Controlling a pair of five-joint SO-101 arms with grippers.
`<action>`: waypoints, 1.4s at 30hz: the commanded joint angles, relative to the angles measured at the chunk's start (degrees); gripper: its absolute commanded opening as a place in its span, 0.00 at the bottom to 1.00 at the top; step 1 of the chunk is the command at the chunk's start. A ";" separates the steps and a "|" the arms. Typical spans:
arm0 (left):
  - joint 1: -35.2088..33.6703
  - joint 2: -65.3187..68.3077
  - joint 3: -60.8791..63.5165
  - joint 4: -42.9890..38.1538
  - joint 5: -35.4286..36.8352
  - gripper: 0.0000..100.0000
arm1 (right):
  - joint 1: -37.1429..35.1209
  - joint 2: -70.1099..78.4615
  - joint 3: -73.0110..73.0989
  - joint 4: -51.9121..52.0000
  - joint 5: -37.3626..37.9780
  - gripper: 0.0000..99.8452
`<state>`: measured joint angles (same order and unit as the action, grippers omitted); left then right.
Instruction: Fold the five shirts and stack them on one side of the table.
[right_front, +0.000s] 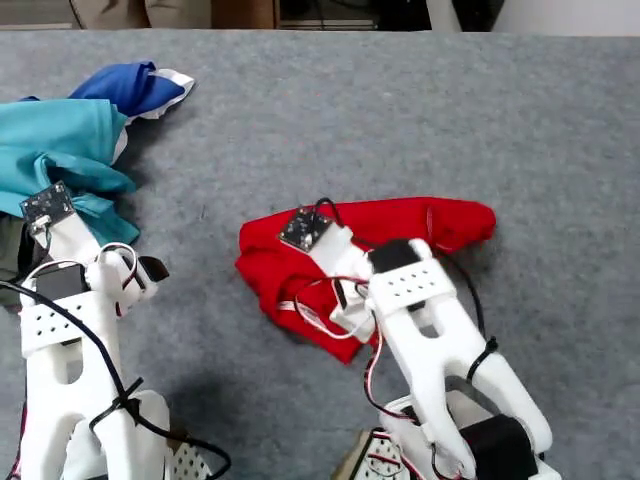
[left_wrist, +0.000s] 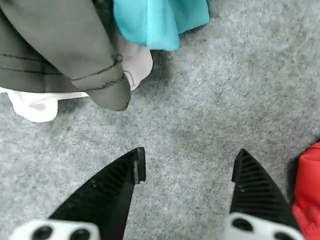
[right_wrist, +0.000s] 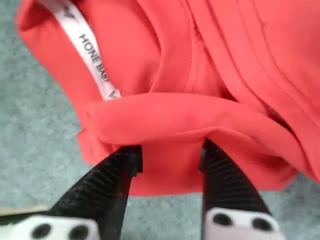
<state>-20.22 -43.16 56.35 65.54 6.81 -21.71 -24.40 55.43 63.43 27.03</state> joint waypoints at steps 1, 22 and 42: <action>-0.26 -1.01 -0.26 0.18 -0.35 0.28 | 4.00 2.15 0.31 -3.78 -0.26 0.08; 11.78 -0.66 -2.29 -0.97 1.93 0.28 | 39.43 0.31 -22.81 18.81 13.45 0.01; 37.63 36.70 -38.07 0.18 9.85 0.28 | 60.53 -1.36 -20.09 18.29 31.30 0.01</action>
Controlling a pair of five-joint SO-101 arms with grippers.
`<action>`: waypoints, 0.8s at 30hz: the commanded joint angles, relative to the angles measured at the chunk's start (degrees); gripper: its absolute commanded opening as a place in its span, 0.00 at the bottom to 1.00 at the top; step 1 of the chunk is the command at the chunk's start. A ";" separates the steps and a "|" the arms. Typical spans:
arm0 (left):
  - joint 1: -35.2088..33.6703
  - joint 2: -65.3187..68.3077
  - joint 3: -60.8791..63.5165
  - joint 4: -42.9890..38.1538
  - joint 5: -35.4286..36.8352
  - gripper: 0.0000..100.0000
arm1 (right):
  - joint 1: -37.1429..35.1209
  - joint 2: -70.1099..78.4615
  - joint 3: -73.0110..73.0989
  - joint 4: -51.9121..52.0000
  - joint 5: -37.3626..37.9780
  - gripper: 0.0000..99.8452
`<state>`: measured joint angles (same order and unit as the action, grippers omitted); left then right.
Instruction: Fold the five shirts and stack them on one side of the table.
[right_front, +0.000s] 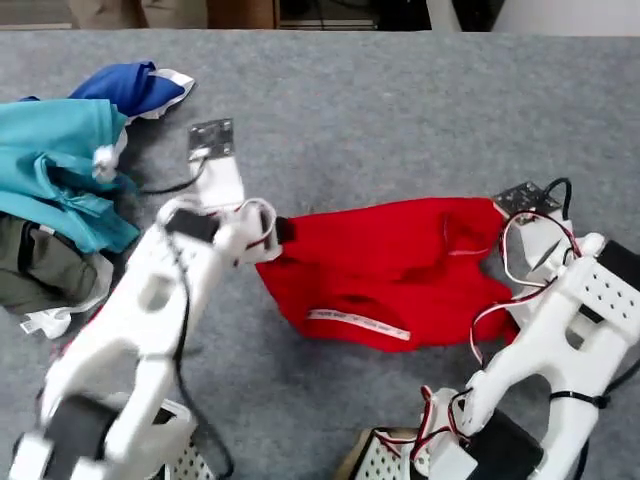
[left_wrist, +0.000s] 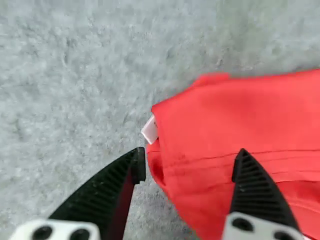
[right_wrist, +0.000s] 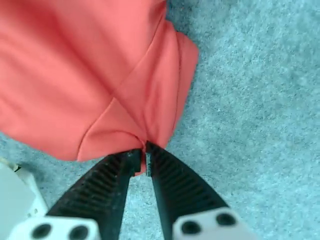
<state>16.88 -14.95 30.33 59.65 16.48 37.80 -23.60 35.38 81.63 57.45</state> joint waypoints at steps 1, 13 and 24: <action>0.53 11.91 -15.47 8.26 0.18 0.28 | 1.01 -2.15 0.48 0.09 1.32 0.01; -4.75 28.97 -37.27 14.68 0.53 0.04 | 0.84 -2.15 6.81 -1.93 -3.87 0.01; -18.11 28.88 -35.60 14.77 0.26 0.02 | 0.75 -2.15 8.48 -7.56 -8.09 0.01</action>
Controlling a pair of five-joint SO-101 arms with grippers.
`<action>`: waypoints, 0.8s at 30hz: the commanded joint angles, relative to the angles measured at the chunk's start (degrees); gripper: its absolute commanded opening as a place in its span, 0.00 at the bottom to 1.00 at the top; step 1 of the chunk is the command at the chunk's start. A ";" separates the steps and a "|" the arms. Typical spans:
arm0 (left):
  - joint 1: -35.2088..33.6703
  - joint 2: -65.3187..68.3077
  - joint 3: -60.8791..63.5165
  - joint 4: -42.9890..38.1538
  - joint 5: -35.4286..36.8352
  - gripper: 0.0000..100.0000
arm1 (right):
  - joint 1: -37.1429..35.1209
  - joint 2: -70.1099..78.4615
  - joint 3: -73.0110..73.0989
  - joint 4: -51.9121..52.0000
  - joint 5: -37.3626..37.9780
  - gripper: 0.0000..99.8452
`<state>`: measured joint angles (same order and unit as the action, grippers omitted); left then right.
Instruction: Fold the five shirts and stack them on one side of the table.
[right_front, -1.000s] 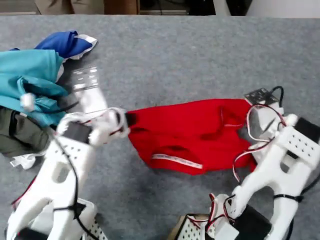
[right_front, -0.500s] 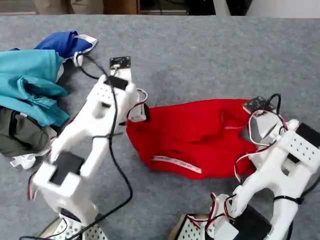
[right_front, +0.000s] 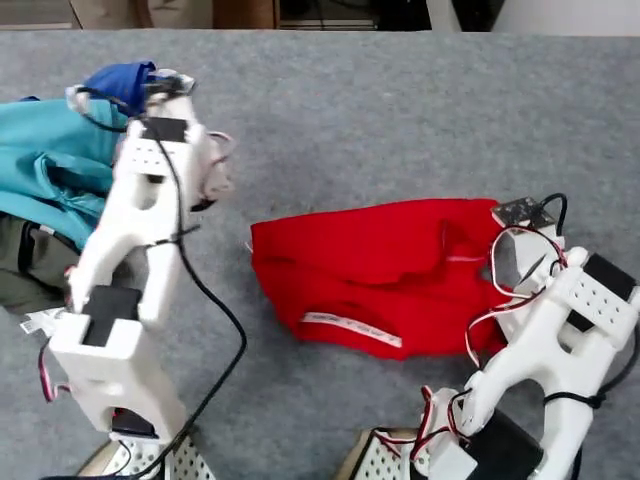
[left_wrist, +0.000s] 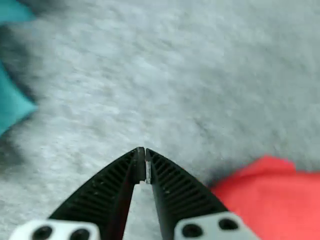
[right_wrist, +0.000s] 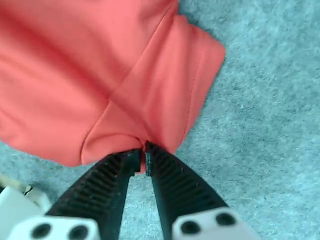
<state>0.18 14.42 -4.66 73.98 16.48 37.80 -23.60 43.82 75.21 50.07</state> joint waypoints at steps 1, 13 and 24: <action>-1.32 -0.48 -1.23 1.32 0.26 0.02 | 0.75 -2.15 0.04 -1.14 -0.44 0.01; 24.62 7.25 -28.40 9.67 0.79 0.15 | 9.80 -2.51 3.03 0.88 4.04 0.16; 38.68 37.32 -55.03 9.41 10.46 0.23 | 25.27 -2.15 -10.59 0.44 4.48 0.24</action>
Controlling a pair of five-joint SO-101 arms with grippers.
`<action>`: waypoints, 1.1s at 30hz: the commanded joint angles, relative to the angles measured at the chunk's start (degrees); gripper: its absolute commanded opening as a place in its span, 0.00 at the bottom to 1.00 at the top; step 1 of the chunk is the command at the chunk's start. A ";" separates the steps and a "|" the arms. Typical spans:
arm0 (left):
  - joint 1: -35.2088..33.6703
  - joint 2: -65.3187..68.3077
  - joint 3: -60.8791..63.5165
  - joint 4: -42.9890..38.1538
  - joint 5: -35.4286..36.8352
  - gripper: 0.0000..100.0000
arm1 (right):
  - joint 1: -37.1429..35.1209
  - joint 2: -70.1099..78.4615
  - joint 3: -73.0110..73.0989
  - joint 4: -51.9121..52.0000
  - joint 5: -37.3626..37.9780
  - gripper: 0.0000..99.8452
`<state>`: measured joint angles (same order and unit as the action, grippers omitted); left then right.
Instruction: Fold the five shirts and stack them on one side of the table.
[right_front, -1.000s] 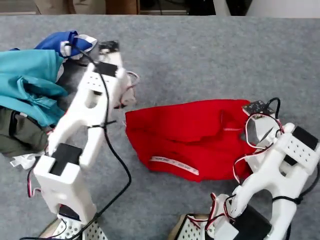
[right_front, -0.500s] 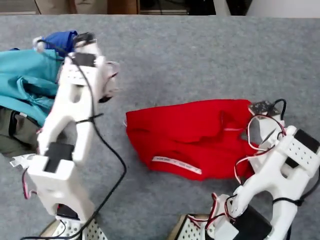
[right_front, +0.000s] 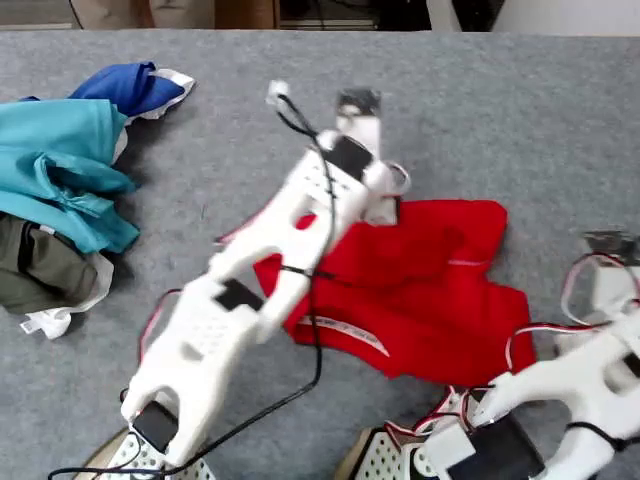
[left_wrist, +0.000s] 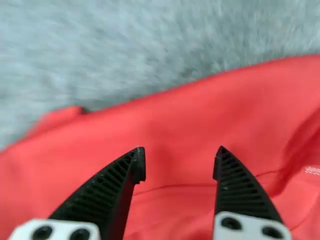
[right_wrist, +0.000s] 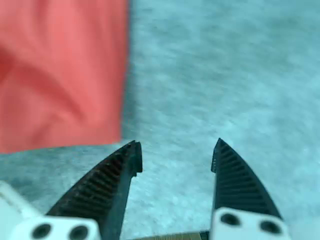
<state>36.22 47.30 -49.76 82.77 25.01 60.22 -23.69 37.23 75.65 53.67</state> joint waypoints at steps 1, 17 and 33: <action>3.25 6.81 -12.75 0.88 2.46 0.23 | 3.03 -2.07 -4.26 0.00 1.05 0.24; -5.01 24.13 -33.93 12.13 -0.97 0.02 | 1.71 -2.07 -3.03 0.09 2.81 0.24; -21.98 15.60 -29.71 18.20 -1.93 0.02 | -33.10 -1.98 9.36 -6.33 -16.88 0.24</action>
<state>15.47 69.27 -82.55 100.26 24.31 34.73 -23.69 46.37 72.22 43.56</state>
